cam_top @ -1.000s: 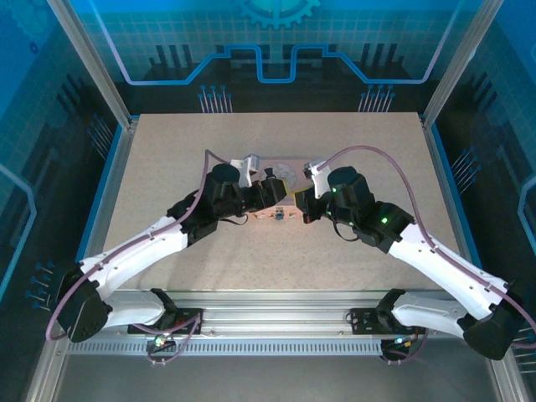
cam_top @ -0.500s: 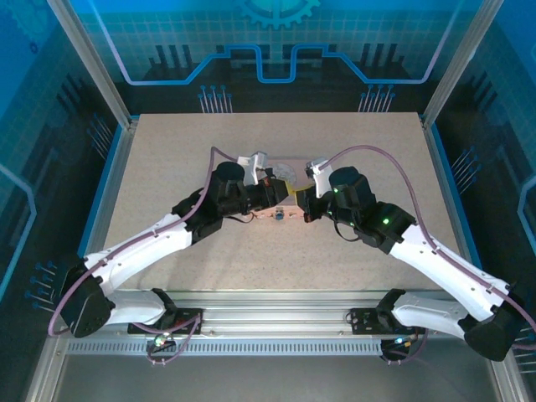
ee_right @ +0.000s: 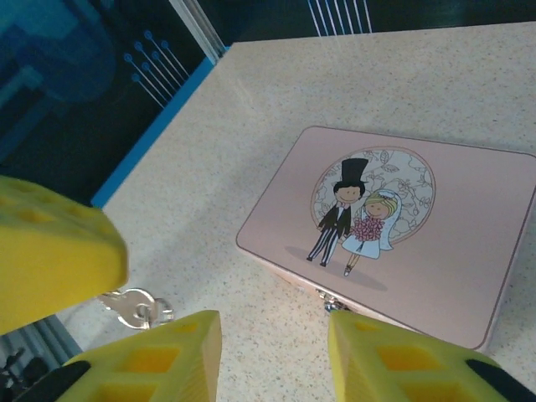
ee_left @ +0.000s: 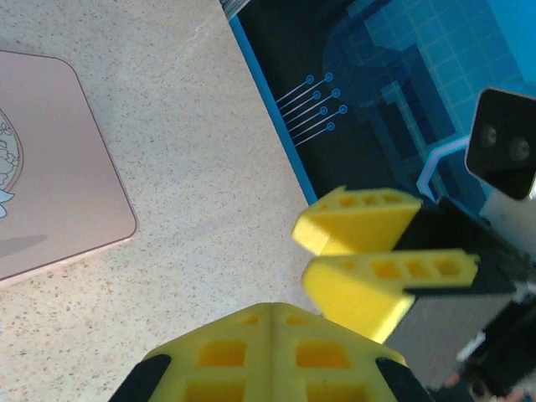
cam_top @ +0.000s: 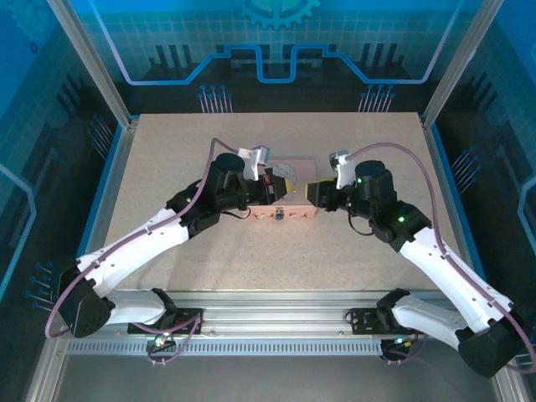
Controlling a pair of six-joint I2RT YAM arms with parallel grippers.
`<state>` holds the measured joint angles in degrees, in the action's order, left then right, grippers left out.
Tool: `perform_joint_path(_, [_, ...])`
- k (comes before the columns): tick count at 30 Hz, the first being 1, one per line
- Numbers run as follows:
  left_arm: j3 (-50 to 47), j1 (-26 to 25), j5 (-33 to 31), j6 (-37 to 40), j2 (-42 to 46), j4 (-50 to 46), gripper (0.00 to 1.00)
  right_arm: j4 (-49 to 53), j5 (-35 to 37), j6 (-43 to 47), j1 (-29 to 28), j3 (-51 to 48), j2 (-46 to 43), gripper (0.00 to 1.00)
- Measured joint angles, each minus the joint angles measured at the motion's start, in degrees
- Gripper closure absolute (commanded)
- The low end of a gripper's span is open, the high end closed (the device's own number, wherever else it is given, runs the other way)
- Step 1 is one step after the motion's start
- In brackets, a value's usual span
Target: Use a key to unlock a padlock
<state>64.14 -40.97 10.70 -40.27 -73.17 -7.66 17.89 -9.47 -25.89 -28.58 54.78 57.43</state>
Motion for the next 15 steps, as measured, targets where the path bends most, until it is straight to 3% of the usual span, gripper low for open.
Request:
perform_joint_path(4, [0.22, 1.84, 1.9, 3.43, 0.0, -1.55, 1.0, -5.09, -10.71, -3.8, 5.68, -2.38, 0.22, 0.51])
perform_joint_path(10, [0.2, 3.28, 5.95, 6.38, 0.07, -1.42, 1.0, -20.46, -25.9, -13.94, 10.67, -8.33, 2.6, 0.42])
perform_joint_path(15, [-1.38, 3.32, 8.72, 6.29, 1.11, 1.88, 1.0, -33.7, -33.11, -22.93, 10.75, -11.78, 4.83, 0.47])
